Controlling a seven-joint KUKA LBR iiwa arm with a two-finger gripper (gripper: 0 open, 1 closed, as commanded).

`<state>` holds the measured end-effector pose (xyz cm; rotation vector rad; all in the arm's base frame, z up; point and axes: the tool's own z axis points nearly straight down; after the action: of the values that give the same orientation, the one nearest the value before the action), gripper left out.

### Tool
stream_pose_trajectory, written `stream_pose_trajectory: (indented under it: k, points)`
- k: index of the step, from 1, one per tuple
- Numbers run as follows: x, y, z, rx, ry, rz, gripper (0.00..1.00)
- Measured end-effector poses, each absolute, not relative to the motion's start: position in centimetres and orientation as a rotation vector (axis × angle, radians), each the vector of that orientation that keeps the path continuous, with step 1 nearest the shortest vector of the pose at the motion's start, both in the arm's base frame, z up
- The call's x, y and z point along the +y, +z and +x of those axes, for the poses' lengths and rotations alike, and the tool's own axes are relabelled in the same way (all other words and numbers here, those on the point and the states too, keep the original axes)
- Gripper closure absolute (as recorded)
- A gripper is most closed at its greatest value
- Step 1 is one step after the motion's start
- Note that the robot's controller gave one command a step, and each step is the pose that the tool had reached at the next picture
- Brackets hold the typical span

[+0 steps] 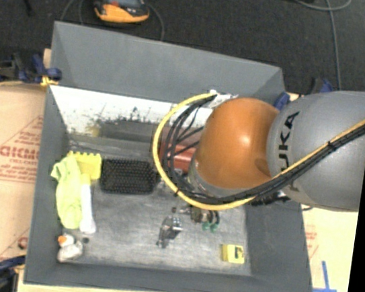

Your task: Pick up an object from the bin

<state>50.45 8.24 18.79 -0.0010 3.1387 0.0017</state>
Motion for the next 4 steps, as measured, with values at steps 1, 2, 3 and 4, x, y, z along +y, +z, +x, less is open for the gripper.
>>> stream_pose_trajectory:
  k: [1,2,3,4]
  points:
    - [13.0,14.9,53.7,3.128,0.003,0.191,0.0]
    - [12.9,13.2,57.8,3.133,0.0,-0.153,0.0]
    - [10.4,13.5,58.5,3.128,0.002,-0.239,0.0]
    - [10.4,10.4,60.8,3.131,0.003,0.133,0.0]
